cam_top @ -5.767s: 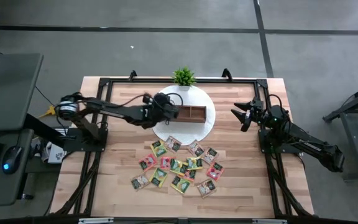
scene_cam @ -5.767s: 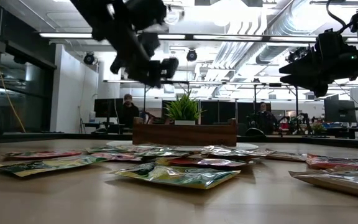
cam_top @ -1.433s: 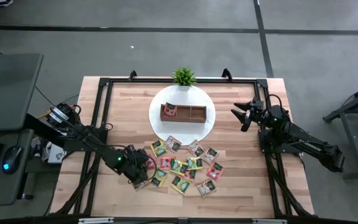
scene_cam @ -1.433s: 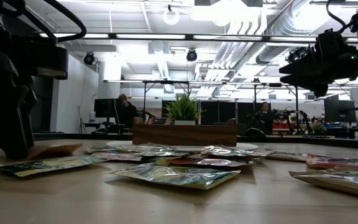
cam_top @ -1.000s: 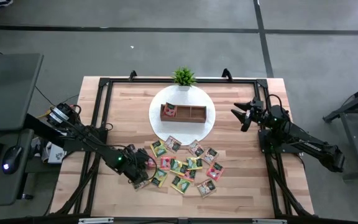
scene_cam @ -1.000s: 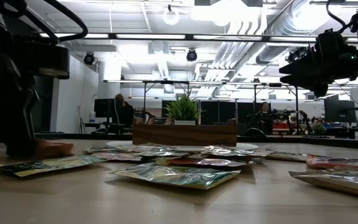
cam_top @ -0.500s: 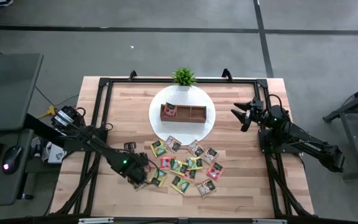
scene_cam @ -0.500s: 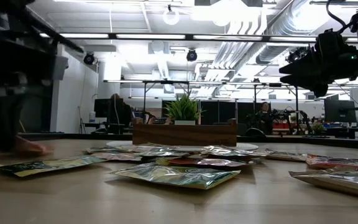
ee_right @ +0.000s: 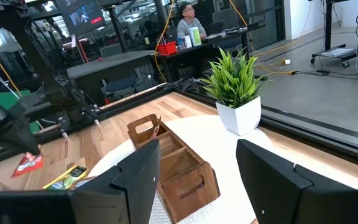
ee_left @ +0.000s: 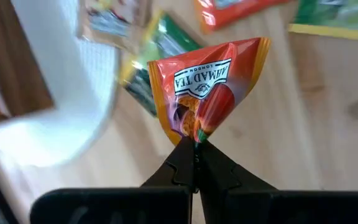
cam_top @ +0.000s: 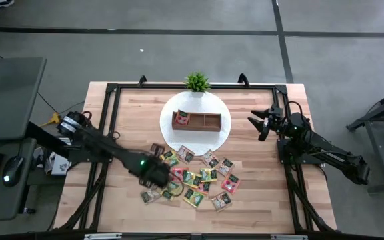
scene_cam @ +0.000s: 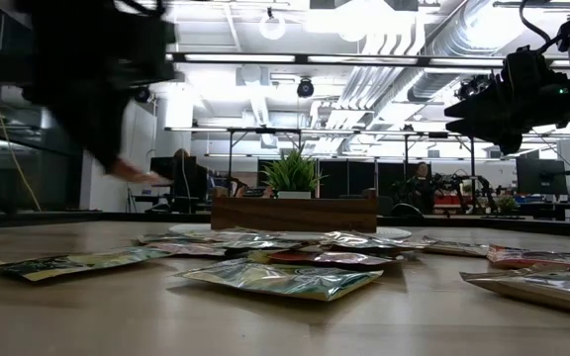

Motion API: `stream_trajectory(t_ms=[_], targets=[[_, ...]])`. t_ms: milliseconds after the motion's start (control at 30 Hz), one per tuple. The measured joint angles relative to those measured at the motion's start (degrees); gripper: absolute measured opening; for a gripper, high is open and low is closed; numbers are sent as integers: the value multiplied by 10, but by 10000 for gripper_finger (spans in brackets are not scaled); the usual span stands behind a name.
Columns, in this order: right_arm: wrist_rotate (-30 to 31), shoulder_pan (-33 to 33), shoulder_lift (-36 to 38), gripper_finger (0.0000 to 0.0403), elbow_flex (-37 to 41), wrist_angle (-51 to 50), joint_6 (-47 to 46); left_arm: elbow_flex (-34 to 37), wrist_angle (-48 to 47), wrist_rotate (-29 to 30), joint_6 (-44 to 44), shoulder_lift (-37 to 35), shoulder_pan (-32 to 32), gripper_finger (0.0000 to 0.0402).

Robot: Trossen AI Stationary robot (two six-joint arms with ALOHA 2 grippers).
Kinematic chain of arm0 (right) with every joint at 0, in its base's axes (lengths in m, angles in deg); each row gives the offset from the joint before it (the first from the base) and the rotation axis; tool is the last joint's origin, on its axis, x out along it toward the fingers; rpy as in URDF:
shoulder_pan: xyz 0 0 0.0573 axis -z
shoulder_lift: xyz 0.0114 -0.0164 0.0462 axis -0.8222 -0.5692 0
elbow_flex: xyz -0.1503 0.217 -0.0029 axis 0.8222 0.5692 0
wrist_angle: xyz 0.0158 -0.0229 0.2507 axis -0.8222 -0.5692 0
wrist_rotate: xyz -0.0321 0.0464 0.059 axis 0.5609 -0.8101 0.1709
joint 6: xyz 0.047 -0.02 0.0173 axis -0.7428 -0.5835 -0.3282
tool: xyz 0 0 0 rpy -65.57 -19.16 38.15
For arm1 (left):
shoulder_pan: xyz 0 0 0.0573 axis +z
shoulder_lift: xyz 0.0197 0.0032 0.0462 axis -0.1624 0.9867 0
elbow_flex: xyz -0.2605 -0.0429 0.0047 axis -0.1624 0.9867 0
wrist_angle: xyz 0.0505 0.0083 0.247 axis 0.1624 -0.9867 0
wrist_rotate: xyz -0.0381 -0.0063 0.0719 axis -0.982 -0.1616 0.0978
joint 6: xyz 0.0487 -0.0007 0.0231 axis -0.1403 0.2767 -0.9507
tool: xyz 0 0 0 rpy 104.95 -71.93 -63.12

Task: Pick & Place Tea
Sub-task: Put the orange tea bag into the left section of the wooden organizer

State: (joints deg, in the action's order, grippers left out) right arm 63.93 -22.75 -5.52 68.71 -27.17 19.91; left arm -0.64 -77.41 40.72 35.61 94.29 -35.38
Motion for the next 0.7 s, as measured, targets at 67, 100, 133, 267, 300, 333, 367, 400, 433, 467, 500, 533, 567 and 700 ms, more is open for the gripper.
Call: stream_trajectory(t_ms=[67,100,133,267,300,333,367,400,433,467,500,533,567,700], targets=[[0,0,0,208,0,0,0,-16,0,5,-72,0,32,0],[0,0,0,208,0,0,0,-24,1,8,-108,0,47,0],[0,0,0,208,0,0,0,-31,1,11,-142,0,63,0],[0,0,0,208,0,0,0,-61,-2,35,-282,0,121,0],[0,0,0,208,0,0,0,-69,-2,42,-318,0,134,0],[0,0,0,208,0,0,0,-75,-2,46,-355,-1,147,0],[0,0,0,208,0,0,0,-80,-2,53,-390,-1,160,0],[0,0,0,208,0,0,0,-86,-2,58,-422,-1,171,0],[0,0,0,208,0,0,0,-90,-2,62,-454,-1,182,0],[0,0,0,208,0,0,0,-94,-1,68,-484,-1,194,0],[0,0,0,208,0,0,0,-98,2,72,-514,-1,204,0],[0,0,0,208,0,0,0,-100,5,75,-543,-1,214,0],[0,0,0,208,0,0,0,-100,11,81,-572,-1,223,0],[0,0,0,208,0,0,0,-100,32,112,-687,-1,257,0]])
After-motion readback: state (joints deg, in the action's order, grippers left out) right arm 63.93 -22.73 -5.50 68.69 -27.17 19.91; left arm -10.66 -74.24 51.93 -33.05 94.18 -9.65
